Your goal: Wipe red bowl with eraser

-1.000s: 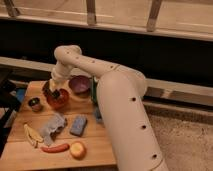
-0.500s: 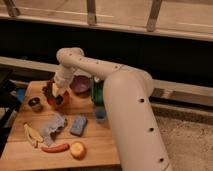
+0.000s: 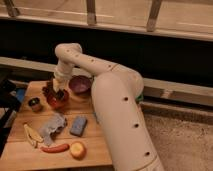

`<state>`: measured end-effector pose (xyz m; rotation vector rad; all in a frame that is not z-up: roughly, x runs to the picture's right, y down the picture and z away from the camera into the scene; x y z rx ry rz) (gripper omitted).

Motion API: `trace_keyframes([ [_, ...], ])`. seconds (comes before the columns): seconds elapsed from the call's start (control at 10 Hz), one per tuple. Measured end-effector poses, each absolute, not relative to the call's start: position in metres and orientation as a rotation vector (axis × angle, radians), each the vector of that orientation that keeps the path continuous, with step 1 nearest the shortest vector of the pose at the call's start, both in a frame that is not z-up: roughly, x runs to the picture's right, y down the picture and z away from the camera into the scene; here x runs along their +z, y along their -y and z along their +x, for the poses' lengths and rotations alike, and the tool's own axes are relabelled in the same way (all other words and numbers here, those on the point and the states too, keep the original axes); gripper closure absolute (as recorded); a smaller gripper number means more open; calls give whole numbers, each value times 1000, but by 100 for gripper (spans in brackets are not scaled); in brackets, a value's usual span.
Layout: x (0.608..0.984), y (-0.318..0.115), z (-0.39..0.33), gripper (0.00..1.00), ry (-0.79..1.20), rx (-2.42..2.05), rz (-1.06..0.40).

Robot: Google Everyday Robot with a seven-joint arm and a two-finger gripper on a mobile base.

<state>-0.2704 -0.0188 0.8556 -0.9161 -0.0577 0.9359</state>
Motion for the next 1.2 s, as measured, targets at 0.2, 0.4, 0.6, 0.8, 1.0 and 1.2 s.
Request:
trace_keyframes([
  [0.2,856,15,-286,100,69,915,-934],
  [0.4,850,5,-285,100,72,902,-949],
  [0.6,843,-4,-275,100,70,901,-959],
  [0.8,837,-17,-254,100,52,925,-971],
  [1.0,843,-12,-227,100,38,979,-953],
  [1.2,855,2,-232,100,49,1006,-933],
])
